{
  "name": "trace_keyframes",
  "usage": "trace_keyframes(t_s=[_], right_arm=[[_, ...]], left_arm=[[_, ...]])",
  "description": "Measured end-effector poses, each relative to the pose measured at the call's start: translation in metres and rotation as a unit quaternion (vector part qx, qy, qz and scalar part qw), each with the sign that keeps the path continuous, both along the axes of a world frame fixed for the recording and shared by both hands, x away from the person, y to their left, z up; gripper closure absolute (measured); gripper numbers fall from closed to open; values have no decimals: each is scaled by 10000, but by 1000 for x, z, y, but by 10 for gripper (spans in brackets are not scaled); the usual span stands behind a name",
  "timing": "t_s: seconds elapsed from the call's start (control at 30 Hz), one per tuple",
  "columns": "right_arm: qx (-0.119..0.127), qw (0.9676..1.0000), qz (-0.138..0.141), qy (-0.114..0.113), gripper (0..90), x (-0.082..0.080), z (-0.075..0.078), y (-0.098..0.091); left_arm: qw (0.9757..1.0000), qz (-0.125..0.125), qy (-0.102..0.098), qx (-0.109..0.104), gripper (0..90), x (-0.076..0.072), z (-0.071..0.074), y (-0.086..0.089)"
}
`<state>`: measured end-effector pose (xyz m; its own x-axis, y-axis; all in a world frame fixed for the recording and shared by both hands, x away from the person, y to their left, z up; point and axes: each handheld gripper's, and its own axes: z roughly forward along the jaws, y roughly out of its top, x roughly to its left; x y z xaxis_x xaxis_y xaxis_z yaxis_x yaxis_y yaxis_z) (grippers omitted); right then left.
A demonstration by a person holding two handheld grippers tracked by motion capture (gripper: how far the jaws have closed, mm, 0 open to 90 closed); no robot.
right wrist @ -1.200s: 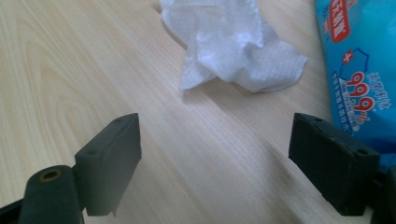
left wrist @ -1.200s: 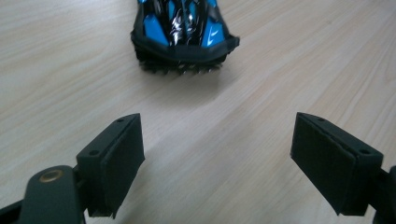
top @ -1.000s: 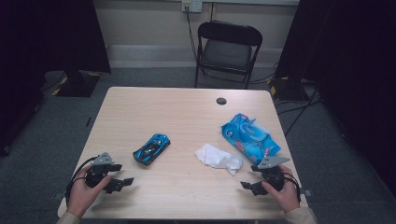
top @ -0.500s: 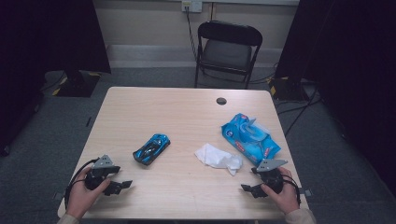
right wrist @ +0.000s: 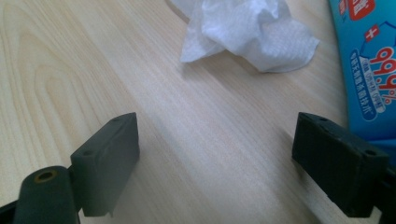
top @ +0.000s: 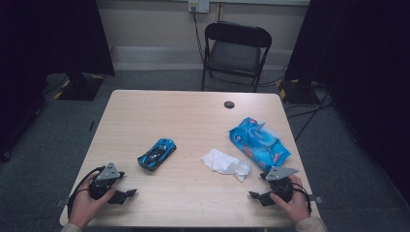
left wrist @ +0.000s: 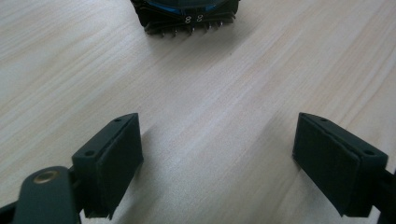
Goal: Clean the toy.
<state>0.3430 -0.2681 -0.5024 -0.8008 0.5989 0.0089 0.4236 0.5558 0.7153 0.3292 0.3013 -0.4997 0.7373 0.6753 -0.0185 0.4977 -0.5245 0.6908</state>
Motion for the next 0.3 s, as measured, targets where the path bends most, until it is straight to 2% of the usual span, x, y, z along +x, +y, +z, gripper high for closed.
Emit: trace_keyframes(t_s=[0.17,0.23,0.3], right_arm=[[92,9999,-18,-73,138,-1,-2,-1],[87,9999,-29,-76,137,-1,-2,-1],[86,9999,-29,-77,137,-1,-2,-1]], left_arm=[[9999,-10,-123,-24,147,-1,-2,2],[9999,-11,-125,-117,143,-2,-3,2],[9998,-15,-130,-125,134,-2,-4,2]])
